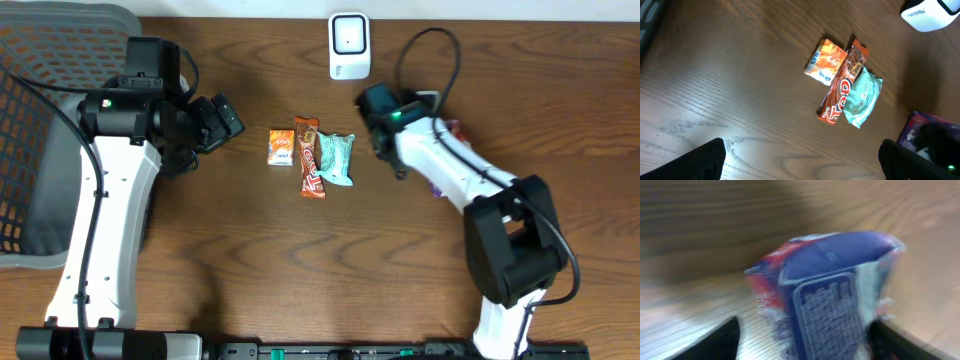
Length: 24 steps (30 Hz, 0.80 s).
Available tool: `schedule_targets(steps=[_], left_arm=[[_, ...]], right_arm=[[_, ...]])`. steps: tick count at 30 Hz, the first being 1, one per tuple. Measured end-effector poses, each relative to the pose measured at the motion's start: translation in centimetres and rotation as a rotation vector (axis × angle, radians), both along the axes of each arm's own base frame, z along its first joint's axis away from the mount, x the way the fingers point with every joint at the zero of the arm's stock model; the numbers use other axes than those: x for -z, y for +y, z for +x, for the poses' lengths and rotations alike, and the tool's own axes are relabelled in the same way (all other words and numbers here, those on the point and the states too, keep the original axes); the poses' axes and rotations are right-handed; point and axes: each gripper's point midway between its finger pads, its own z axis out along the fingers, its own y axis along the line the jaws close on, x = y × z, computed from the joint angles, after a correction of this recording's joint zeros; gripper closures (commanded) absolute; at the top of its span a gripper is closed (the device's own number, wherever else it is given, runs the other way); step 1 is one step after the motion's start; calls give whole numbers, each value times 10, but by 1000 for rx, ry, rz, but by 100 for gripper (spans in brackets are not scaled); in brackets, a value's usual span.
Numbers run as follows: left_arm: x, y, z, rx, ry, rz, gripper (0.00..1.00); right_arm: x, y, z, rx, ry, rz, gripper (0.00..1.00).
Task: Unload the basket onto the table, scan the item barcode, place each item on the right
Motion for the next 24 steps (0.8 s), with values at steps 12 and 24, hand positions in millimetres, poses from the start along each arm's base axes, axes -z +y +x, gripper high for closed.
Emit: schedule_targets(steps=[12, 24], left_arm=[[0, 0, 0, 0, 0, 0, 2], [0, 0, 0, 0, 0, 0, 2]], right_arm=[[-77, 82, 29, -234, 54, 389, 1], [-51, -15, 4, -250, 354, 496, 1]])
